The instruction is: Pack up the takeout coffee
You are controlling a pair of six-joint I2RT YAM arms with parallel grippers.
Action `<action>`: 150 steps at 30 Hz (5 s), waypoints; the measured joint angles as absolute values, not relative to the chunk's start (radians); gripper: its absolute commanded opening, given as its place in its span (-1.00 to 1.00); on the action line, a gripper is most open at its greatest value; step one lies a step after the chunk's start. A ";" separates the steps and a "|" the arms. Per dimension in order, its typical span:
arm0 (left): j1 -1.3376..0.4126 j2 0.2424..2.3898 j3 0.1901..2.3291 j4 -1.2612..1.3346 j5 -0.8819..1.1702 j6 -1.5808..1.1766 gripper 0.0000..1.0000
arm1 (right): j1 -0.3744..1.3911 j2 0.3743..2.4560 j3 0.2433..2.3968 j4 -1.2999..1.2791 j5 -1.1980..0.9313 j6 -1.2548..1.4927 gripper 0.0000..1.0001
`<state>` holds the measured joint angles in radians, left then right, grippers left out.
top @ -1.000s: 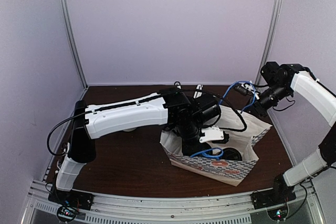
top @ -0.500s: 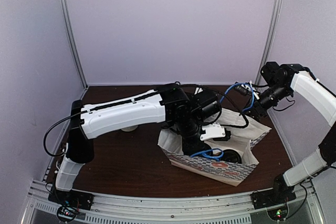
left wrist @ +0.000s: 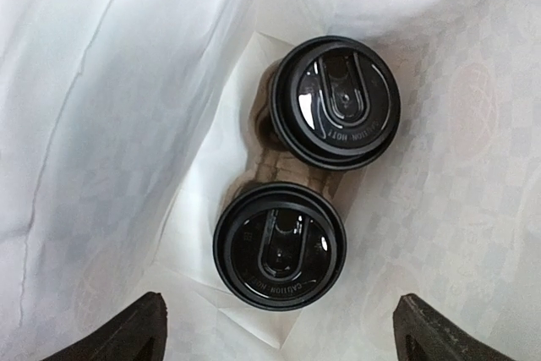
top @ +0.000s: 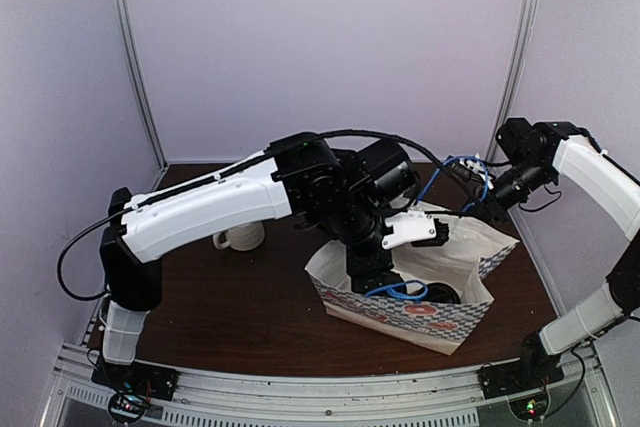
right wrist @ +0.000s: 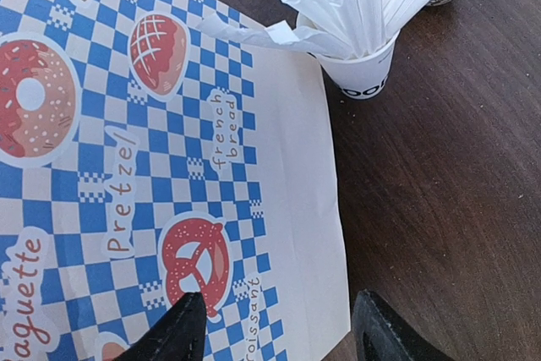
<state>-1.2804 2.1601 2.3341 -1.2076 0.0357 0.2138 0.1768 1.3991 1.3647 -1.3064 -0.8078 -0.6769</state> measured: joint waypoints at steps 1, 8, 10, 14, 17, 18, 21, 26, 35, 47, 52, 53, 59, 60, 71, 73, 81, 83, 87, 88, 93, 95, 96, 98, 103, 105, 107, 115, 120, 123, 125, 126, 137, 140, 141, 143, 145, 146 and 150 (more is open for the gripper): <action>-1.283 2.160 2.341 -1.207 0.031 0.214 0.95 | 0.177 1.399 1.365 -1.306 -0.807 -0.676 0.27; -1.312 2.103 2.358 -1.157 -0.025 0.229 0.90 | 0.167 1.420 1.370 -1.294 -0.806 -0.653 0.27; -1.319 2.053 2.343 -1.097 -0.034 0.233 0.88 | 0.161 1.435 1.375 -1.287 -0.804 -0.647 0.26; -1.324 1.906 2.250 -0.943 -0.057 0.239 0.88 | 0.150 1.467 1.383 -1.273 -0.792 -0.637 0.26; -1.326 1.786 2.162 -0.819 -0.122 0.242 0.82 | 0.136 1.484 1.391 -1.262 -0.783 -0.623 0.27; -1.324 1.763 2.147 -0.793 -0.146 0.241 0.80 | 0.130 1.487 1.395 -1.261 -0.781 -0.619 0.27; -1.296 1.713 2.103 -0.724 -0.210 0.212 0.67 | 0.112 1.491 1.414 -1.254 -0.773 -0.598 0.28; -1.165 1.710 2.025 -0.711 -0.279 0.101 0.43 | 0.081 1.491 1.452 -1.250 -0.757 -0.570 0.28; -0.887 1.639 1.700 -0.673 -0.136 -0.193 0.13 | -0.033 1.468 1.472 -1.243 -0.715 -0.523 0.28; -0.748 1.628 1.419 -0.429 0.239 -0.551 0.20 | -0.135 1.390 1.430 -1.176 -0.678 -0.438 0.26; -0.732 1.667 1.388 -0.341 0.308 -0.632 0.15 | -0.136 1.390 1.413 -1.168 -0.678 -0.432 0.26; -0.732 1.678 1.388 -0.321 0.319 -0.642 0.14 | -0.136 1.390 1.410 -1.166 -0.678 -0.432 0.26; -0.732 1.754 1.388 -0.244 0.379 -0.688 0.05 | -0.136 1.383 1.381 -1.153 -0.678 -0.424 0.26; -0.732 1.765 1.388 -0.235 0.387 -0.693 0.02 | -0.136 1.383 1.377 -1.153 -0.678 -0.422 0.26; -0.732 1.795 1.389 -0.175 0.450 -0.738 -0.70 | -0.136 1.377 1.363 -1.139 -0.679 -0.418 0.25; -0.732 1.795 1.389 -0.169 0.457 -0.741 -0.78 | -0.136 1.377 1.363 -1.138 -0.679 -0.419 0.25; -0.732 1.785 1.402 -0.189 0.461 -0.729 -1.00 | -0.136 1.377 1.362 -1.131 -0.679 -0.418 0.24; -0.732 1.765 1.402 -0.214 0.460 -0.722 -1.00 | -0.136 1.377 1.362 -1.131 -0.679 -0.418 0.24; -0.732 1.683 1.424 -0.289 0.451 -0.693 -1.00 | -0.136 1.384 1.362 -1.128 -0.679 -0.417 0.24; -0.732 1.650 1.434 -0.311 0.448 -0.686 -1.00 | -0.136 1.388 1.362 -1.128 -0.679 -0.417 0.23; -0.732 1.488 1.480 -0.388 0.435 -0.657 -1.00 | -0.136 1.407 1.362 -1.127 -0.679 -0.416 0.24; -0.732 1.426 1.514 -0.433 0.424 -0.640 -1.00 | -0.136 1.412 1.364 -1.128 -0.679 -0.415 0.23; -0.732 1.398 1.532 -0.454 0.420 -0.633 -1.00 | -0.136 1.414 1.365 -1.127 -0.679 -0.415 0.23; -0.732 1.347 1.570 -0.499 0.409 -0.615 -1.00 | -0.136 1.420 1.368 -1.129 -0.678 -0.415 0.23; -0.732 1.243 1.643 -0.587 0.396 -0.575 -1.00 | -0.136 1.428 1.370 -1.129 -0.678 -0.415 0.23; -0.732 1.214 1.674 -0.624 0.397 -0.562 -1.00 | -0.136 1.430 1.370 -1.129 -0.678 -0.415 0.23; -0.732 1.195 1.708 -0.653 0.418 -0.554 -1.00 | -0.136 1.433 1.371 -1.129 -0.678 -0.415 0.23; -0.756 1.220 1.746 -0.660 0.602 -0.595 -1.00 | -0.136 1.442 1.379 -1.130 -0.679 -0.416 0.22; -0.840 1.319 1.746 -0.641 0.653 -0.611 -1.00 | -0.136 1.442 1.379 -1.129 -0.679 -0.417 0.22; -0.884 1.406 1.764 -0.627 0.670 -0.615 -1.00 | -0.137 1.442 1.379 -1.129 -0.679 -0.418 0.22; -0.909 1.468 1.782 -0.613 0.680 -0.621 -1.00 | -0.137 1.442 1.379 -1.129 -0.680 -0.419 0.22; -0.921 1.499 1.791 -0.606 0.686 -0.623 -1.00 | -0.137 1.442 1.379 -1.129 -0.680 -0.419 0.22; -0.961 1.798 2.088 -0.834 0.534 -0.448 0.41 | -0.138 1.430 1.374 -1.130 -0.678 -0.419 0.23; -0.953 1.767 2.098 -0.876 0.414 -0.357 0.34 | -0.138 1.430 1.372 -1.131 -0.668 -0.421 0.22; -0.941 1.730 2.057 -0.861 0.374 -0.335 0.31 | -0.138 1.430 1.371 -1.132 -0.660 -0.422 0.22; -0.889 1.659 1.970 -0.845 0.330 -0.320 0.26 | -0.140 1.428 1.365 -1.132 -0.644 -0.426 0.22; -0.811 1.620 1.886 -0.800 0.286 -0.324 0.25 | -0.147 1.425 1.358 -1.133 -0.631 -0.433 0.23; -0.769 1.620 1.877 -0.793 0.279 -0.325 0.25 | -0.153 1.423 1.353 -1.134 -0.626 -0.442 0.23; -0.621 1.724 1.848 -0.702 0.270 -0.336 0.23 | -0.182 1.410 1.322 -1.131 -0.606 -0.467 0.22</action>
<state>-0.6209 1.7245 1.8481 -0.7021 0.2695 -0.3363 -0.1818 1.4097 1.3216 -1.1309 -0.6056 -0.4675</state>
